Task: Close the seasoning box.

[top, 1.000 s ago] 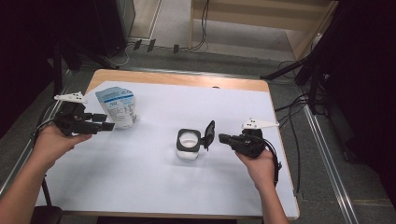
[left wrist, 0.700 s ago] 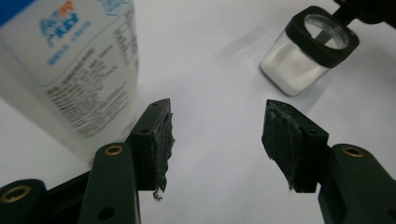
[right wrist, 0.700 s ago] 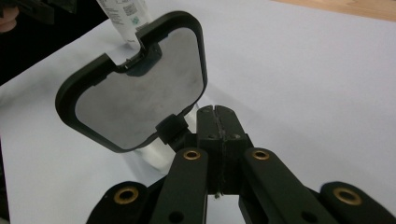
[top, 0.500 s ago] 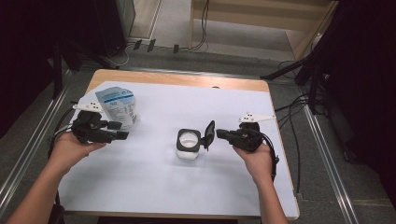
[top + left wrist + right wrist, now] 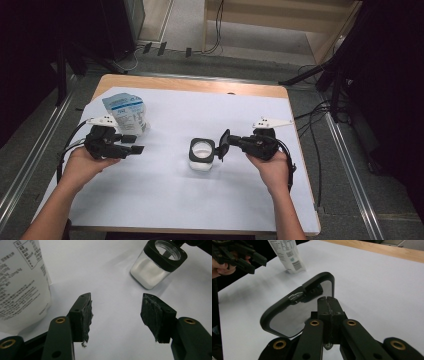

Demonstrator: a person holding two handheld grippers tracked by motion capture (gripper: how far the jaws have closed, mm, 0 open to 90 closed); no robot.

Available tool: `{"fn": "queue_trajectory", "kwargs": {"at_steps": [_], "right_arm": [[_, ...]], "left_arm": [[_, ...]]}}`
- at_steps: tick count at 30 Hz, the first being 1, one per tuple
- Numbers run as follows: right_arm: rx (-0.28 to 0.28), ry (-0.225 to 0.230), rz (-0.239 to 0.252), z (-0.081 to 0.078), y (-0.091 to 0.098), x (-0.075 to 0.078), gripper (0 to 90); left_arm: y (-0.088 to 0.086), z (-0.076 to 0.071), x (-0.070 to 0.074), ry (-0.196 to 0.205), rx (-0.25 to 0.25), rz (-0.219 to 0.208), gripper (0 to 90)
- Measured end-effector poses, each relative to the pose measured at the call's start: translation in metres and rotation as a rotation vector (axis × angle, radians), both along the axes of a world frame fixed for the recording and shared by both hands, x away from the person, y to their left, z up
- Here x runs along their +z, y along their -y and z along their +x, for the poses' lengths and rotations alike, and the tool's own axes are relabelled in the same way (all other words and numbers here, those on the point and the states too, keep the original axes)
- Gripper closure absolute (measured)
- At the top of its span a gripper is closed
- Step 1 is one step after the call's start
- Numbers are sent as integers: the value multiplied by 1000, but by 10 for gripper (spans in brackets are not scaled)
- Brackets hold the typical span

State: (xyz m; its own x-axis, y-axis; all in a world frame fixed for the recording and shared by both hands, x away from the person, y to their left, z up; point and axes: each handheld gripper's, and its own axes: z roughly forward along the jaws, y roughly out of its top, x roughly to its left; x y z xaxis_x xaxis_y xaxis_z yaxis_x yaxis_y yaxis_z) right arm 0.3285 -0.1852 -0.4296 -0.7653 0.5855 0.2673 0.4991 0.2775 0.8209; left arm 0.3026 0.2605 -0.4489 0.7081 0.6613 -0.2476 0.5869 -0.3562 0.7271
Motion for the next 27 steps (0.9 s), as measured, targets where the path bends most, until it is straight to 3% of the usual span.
{"fn": "queue_trajectory", "kwargs": {"at_steps": [8, 20, 27], "right_arm": [[9, 19, 7, -6, 1, 3, 900], [32, 27, 27, -8, -3, 5, 900], [58, 29, 10, -6, -14, 3, 900]], "left_arm": [[5, -2, -4, -7, -18, -35, 436], [4, -4, -10, -12, -20, -12, 439], [-1, -7, -10, -13, -11, -16, 440]]}}
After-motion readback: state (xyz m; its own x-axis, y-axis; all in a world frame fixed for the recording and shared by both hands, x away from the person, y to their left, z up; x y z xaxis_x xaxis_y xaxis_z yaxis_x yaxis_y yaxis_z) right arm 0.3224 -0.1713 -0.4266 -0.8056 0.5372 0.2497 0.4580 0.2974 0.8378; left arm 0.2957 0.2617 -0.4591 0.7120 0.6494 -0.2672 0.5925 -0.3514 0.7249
